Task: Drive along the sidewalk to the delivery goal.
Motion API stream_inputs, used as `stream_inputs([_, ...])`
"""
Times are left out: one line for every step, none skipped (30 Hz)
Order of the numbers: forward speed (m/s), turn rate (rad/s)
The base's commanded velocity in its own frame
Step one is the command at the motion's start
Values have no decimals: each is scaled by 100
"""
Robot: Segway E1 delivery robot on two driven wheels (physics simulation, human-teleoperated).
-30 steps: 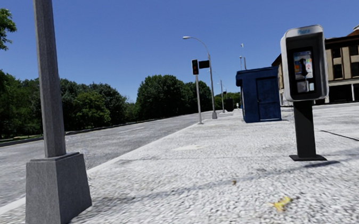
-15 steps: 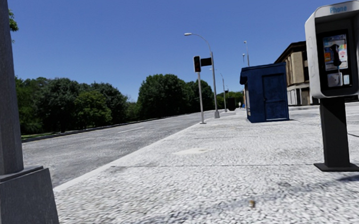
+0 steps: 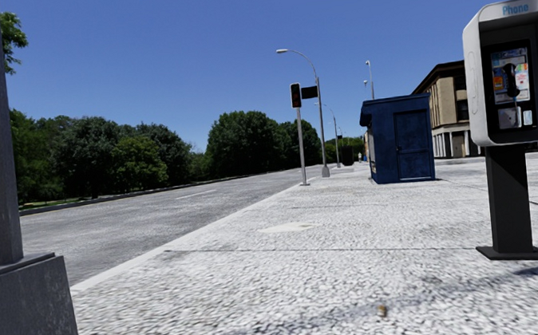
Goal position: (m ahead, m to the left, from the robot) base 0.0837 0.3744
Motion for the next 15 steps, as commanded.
stream_inputs([0,0])
stream_inputs([0,0])
stream_inputs([0,0])
stream_inputs([0,0])
stream_inputs([0,0])
stream_inputs([0,0])
stream_inputs([0,0])
stream_inputs([0,0])
stream_inputs([0,0])
stream_inputs([0,0])
stream_inputs([0,0])
stream_inputs([0,0])
stream_inputs([0,0])
stream_inputs([0,0])
stream_inputs([0,0])
